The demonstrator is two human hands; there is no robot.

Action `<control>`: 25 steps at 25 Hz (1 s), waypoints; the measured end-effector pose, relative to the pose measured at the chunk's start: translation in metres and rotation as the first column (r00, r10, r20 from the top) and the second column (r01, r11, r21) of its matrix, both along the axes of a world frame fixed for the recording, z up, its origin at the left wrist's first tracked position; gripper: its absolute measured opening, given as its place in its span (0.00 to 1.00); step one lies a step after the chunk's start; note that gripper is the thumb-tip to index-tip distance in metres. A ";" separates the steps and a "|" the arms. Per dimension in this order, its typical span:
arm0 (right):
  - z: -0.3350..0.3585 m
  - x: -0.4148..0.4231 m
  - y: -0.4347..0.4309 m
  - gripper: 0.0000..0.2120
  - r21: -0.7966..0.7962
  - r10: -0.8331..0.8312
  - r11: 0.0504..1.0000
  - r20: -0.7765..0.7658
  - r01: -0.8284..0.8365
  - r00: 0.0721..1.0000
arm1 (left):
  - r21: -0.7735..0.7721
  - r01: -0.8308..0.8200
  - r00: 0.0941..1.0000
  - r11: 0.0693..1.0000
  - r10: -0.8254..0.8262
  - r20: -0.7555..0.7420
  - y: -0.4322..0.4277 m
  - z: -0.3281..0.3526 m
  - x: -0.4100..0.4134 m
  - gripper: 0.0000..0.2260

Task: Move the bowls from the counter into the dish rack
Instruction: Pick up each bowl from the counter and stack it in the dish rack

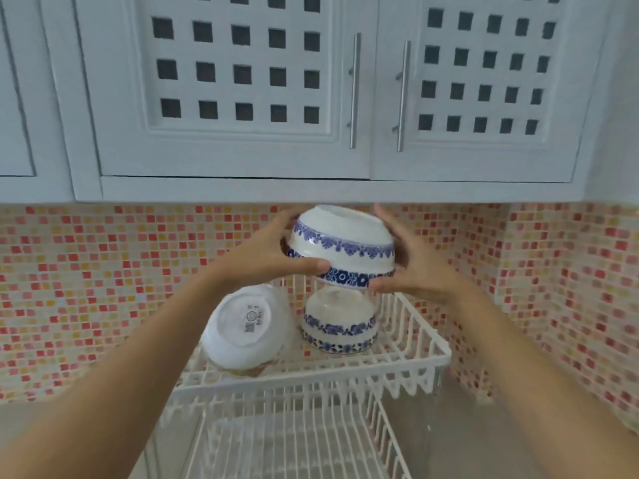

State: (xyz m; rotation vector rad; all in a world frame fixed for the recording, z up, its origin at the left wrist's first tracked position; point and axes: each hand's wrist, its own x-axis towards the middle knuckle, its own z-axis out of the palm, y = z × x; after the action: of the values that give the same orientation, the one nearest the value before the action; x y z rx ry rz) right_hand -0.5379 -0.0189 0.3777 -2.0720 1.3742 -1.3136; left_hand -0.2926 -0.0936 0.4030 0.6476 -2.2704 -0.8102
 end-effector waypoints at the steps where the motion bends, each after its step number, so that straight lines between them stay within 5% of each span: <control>1: -0.003 -0.012 -0.006 0.59 0.051 -0.022 0.998 -0.062 0.025 0.998 | 0.007 -0.017 0.998 1.000 0.017 0.062 -0.008 -0.003 -0.011 0.48; 4: -0.016 -0.034 -0.026 0.58 0.130 -0.054 0.988 -0.183 0.078 0.982 | -0.003 -0.086 0.948 0.996 0.082 0.307 -0.030 -0.010 -0.039 0.51; 8: -0.030 -0.048 -0.051 0.56 0.186 -0.020 0.979 -0.337 0.088 0.941 | 0.031 -0.110 0.874 0.993 0.082 0.479 -0.039 -0.016 -0.065 0.35; 14: -0.040 -0.050 -0.076 0.55 0.226 0.038 0.969 -0.529 0.098 0.848 | -0.019 -0.226 0.747 0.974 0.186 0.639 -0.048 -0.030 -0.084 0.45; 25: -0.051 -0.052 -0.084 0.59 0.302 0.012 0.920 -0.660 0.251 0.751 | -0.170 -0.282 0.523 0.944 0.300 0.798 -0.056 -0.049 -0.102 0.54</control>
State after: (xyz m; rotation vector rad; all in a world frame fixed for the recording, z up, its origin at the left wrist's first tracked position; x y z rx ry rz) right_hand -0.5898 -0.1033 0.3271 -2.2686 1.8821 -0.2656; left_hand -0.3942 -0.1498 0.3537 1.6293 -2.8220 -0.3095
